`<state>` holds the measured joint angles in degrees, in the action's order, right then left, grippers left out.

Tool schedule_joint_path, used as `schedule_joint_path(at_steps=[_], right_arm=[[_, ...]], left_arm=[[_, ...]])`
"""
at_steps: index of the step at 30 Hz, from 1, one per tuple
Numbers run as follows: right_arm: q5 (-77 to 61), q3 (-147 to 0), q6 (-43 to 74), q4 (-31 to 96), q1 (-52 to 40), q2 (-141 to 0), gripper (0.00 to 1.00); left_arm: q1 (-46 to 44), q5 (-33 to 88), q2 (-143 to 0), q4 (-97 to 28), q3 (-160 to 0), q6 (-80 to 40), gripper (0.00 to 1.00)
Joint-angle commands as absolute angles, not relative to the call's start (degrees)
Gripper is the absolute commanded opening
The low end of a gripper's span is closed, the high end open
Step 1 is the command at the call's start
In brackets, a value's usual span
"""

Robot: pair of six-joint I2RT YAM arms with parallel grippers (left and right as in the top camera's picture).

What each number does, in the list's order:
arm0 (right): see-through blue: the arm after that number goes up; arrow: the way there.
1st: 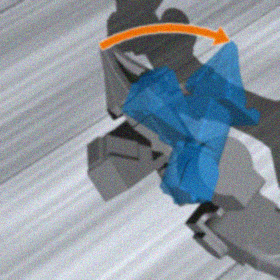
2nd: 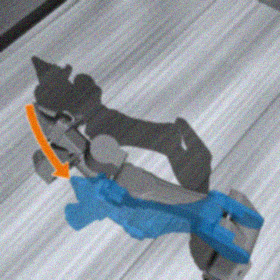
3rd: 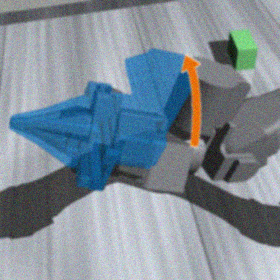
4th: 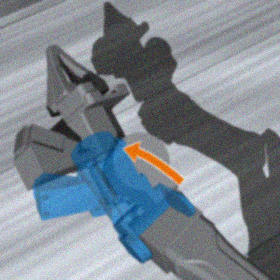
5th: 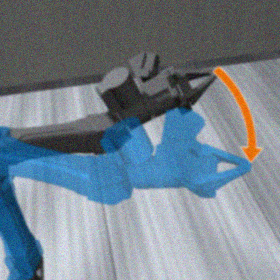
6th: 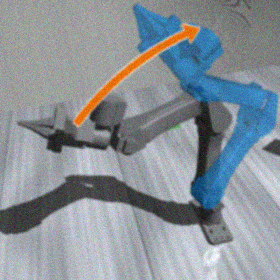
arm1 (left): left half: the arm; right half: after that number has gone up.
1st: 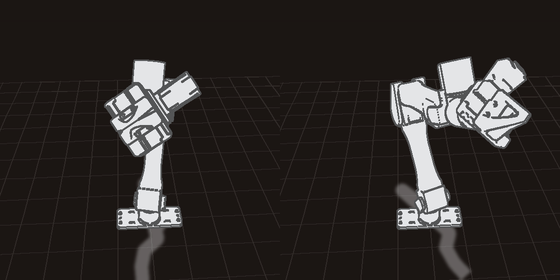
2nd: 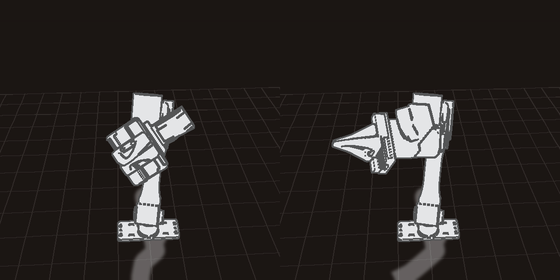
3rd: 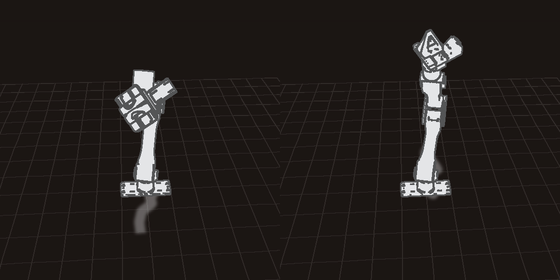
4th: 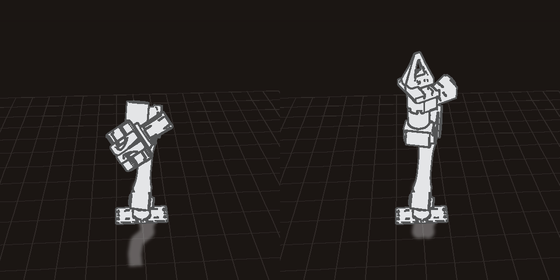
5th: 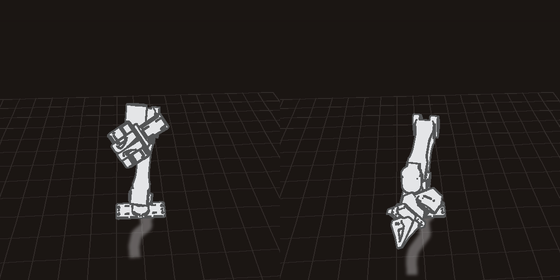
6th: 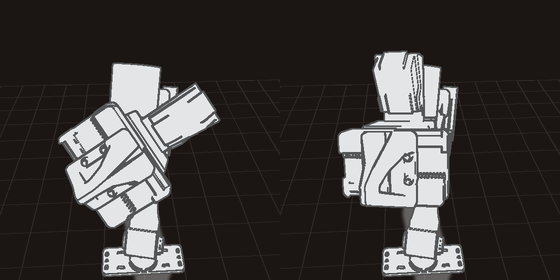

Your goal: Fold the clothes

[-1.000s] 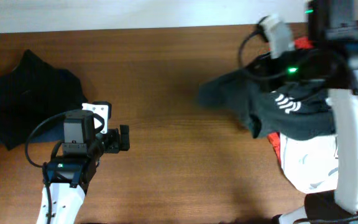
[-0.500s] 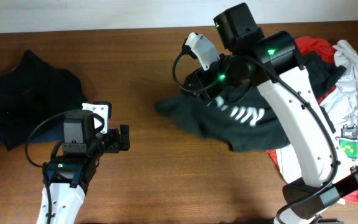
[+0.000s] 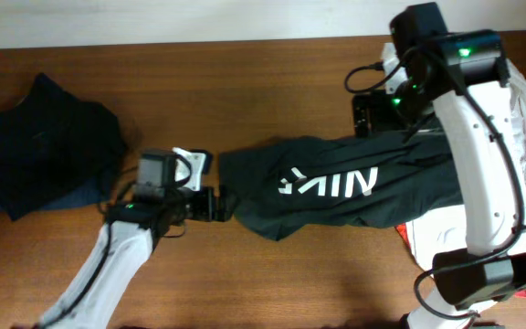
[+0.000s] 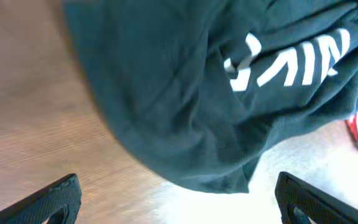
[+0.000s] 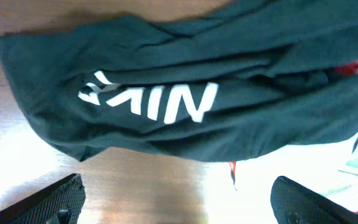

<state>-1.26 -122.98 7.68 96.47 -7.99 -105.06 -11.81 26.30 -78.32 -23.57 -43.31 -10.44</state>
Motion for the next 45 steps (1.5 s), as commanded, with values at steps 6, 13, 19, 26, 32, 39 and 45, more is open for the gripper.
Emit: schedule_joint_path(at_steps=[6, 13, 19, 26, 32, 39, 45], right_arm=[[0.08, -123.09, 8.45, 97.34, -2.15, -105.36, 0.99], [0.75, -123.09, 8.23, 97.34, -0.78, -105.36, 0.99], [0.71, -123.09, 7.99, 97.34, 2.79, -105.36, 0.99], [0.69, -123.09, 7.97, 97.34, 3.03, -105.36, 0.99], [0.71, -123.09, 7.94, 97.34, 3.03, -105.36, 0.99], [0.71, -123.09, 7.79, 97.32, 3.03, -105.36, 0.99], [0.71, -123.09, 7.79, 97.34, 3.03, -105.36, 0.99]], left_arm=[[-17.72, 33.28, -96.03, -14.74, -44.36, -26.76, 0.94], [-14.96, 28.42, -94.28, -6.22, -50.11, -13.8, 0.0], [-0.08, 19.29, -91.0, -27.42, -72.66, -4.14, 0.0], [10.26, 11.2, -94.35, -15.9, -75.22, -1.26, 0.64], [8.73, 26.7, -96.86, -32.71, -75.16, -1.28, 0.99], [-6.24, 29.8, -101.51, -53.93, -75.05, -15.05, 0.99], [-17.82, 29.78, -109.86, -50.22, -75.05, -32.4, 0.99]])
